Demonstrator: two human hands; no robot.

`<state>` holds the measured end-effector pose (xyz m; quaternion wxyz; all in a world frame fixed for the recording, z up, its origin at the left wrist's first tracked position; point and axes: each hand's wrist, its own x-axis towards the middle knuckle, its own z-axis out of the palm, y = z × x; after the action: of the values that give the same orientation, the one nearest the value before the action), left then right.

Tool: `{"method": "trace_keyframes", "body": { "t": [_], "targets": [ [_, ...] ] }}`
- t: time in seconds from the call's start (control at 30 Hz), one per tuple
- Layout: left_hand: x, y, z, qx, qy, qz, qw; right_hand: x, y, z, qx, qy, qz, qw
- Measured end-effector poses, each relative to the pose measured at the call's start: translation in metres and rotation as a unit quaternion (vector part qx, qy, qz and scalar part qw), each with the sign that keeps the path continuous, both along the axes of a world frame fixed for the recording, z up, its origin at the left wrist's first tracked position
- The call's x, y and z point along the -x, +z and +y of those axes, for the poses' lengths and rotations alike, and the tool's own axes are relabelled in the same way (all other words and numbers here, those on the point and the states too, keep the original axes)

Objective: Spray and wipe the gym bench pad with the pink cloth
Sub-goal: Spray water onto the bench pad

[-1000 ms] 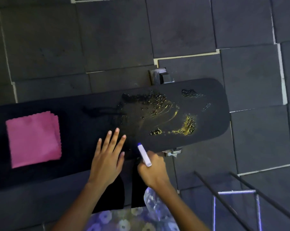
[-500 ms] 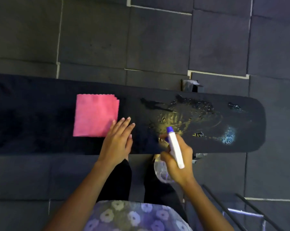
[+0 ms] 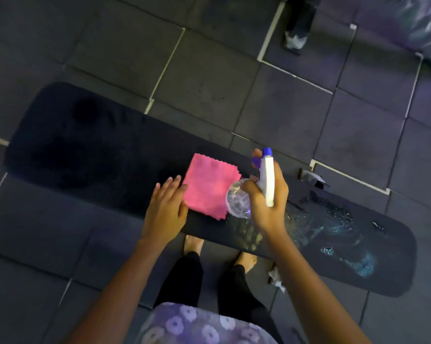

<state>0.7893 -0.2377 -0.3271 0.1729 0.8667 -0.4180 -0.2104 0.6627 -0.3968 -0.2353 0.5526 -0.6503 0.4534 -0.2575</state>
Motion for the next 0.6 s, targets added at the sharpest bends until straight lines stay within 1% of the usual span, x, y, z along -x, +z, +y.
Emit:
{"method": "trace_keyframes", "body": {
  "t": [0.1,0.2,0.3,0.47,0.6],
  "targets": [
    [-0.011,-0.007,0.017,-0.012,0.031,0.014,0.999,-0.036,-0.004,-0.005,-0.013,0.017,-0.011,1.0],
    [-0.016,-0.016,0.026,-0.03,0.026,0.018,0.999,-0.075,-0.008,-0.007,-0.012,0.042,-0.024,0.999],
    [-0.023,-0.026,0.028,-0.056,0.032,0.022,0.998,-0.112,-0.013,-0.006,0.011,0.07,-0.041,0.997],
    [-0.032,-0.041,0.026,-0.063,0.052,0.024,0.996,-0.166,-0.035,-0.008,0.027,0.089,-0.052,0.994],
    [-0.034,-0.05,0.029,-0.065,0.047,0.031,0.996,-0.193,-0.058,-0.004,0.04,0.103,-0.063,0.992]
  ]
}}
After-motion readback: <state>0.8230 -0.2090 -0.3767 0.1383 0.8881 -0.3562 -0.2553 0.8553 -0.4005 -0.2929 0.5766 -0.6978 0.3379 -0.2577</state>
